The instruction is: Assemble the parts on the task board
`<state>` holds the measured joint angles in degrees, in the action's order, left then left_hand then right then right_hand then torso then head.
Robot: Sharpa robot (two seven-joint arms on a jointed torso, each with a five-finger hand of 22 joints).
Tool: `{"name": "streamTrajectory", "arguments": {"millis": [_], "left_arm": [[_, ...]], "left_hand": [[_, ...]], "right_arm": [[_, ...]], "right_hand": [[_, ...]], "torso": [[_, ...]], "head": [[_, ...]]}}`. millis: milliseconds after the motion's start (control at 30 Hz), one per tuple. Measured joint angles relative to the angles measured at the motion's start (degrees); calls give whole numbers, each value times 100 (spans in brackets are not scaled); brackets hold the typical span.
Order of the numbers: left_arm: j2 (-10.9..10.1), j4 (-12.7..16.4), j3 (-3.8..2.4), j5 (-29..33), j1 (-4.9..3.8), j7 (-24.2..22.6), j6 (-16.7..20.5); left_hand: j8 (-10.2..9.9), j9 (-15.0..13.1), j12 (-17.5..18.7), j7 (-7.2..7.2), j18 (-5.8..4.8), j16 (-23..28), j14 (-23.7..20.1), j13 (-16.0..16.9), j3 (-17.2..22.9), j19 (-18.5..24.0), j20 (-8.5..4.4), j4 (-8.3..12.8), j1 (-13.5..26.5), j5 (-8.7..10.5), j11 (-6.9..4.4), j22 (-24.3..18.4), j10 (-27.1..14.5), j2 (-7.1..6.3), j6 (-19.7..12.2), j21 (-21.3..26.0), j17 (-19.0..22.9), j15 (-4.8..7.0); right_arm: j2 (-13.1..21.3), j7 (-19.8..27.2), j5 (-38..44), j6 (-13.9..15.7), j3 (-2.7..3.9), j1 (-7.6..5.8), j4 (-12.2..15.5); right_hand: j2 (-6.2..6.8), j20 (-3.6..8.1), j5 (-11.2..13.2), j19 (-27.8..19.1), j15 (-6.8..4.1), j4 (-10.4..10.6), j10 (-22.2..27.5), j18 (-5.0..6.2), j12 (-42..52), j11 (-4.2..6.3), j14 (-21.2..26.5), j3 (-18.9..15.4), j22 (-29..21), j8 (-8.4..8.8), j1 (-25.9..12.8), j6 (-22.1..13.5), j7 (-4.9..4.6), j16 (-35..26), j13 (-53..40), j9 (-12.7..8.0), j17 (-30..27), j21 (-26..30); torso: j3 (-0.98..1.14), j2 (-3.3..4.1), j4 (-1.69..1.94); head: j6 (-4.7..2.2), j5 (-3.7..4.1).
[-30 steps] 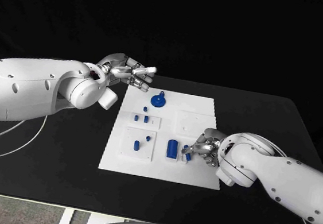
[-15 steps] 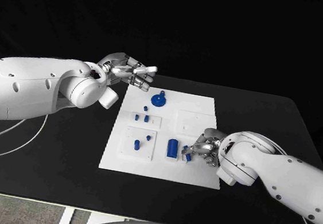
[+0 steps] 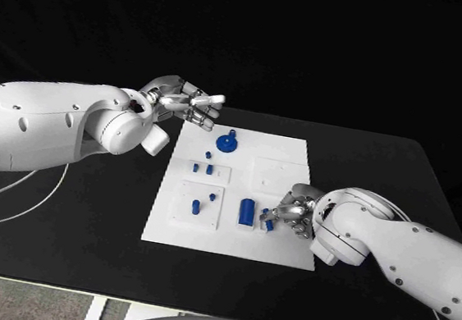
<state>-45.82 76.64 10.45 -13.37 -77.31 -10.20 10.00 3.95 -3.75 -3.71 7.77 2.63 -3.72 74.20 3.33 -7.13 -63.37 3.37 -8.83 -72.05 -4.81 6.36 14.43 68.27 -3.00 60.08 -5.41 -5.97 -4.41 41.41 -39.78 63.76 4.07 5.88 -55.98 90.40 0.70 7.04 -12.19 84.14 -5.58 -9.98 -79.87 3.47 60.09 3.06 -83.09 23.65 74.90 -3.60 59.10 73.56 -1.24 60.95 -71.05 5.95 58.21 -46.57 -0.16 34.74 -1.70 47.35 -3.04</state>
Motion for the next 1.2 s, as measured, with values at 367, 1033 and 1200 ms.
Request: {"name": "streamTrajectory", "arguments": {"millis": [367, 1033, 1200], "left_arm": [[2, 0, 0, 0, 0, 5, -4], [3, -9, 0, 0, 0, 15, -7], [3, -10, 0, 0, 0, 21, -8]], "left_hand": [[0, 0, 0, 0, 0, 0, 0, 0, 0, 0, 0, 1, 0, 0, 0, -5, 0, 0, 0, 0, 1, 0], [0, 0, 0, 0, 0, 0, 0, 0, 14, 0, 0, -12, 0, 0, 0, -10, 0, 0, 0, 0, 1, 0], [0, 0, 0, 0, 0, 0, 0, 0, -1, 0, 0, 9, 0, 0, 0, -10, 0, 0, 0, 0, 1, 0]], "right_arm": [[-8, -13, 0, 6, -10, 9, -8], [26, -20, 2, 29, -18, 16, 43], [56, -12, -6, 40, -25, 29, 49]], "right_hand": [[516, 0, 883, 0, 0, 1152, -1, 0, -45, 1, 0, -603, 0, -27, 128, 35, 6, 0, 45, -78, 0, 0], [730, 0, 886, 0, 1, 1659, 0, 0, -67, 1, 1, -944, 0, -18, 366, 41, 0, 0, 54, -89, 23, 0], [535, 0, 753, 0, 1, 1180, 0, 0, -67, 2, 1, -830, 0, -21, 561, 42, 1, 0, 54, -88, 22, 18]], "torso": [[-2, 0, 4], [4, 1, -2], [7, 1, -2]], "head": [[14, -7], [31, -7], [18, 5]]}}
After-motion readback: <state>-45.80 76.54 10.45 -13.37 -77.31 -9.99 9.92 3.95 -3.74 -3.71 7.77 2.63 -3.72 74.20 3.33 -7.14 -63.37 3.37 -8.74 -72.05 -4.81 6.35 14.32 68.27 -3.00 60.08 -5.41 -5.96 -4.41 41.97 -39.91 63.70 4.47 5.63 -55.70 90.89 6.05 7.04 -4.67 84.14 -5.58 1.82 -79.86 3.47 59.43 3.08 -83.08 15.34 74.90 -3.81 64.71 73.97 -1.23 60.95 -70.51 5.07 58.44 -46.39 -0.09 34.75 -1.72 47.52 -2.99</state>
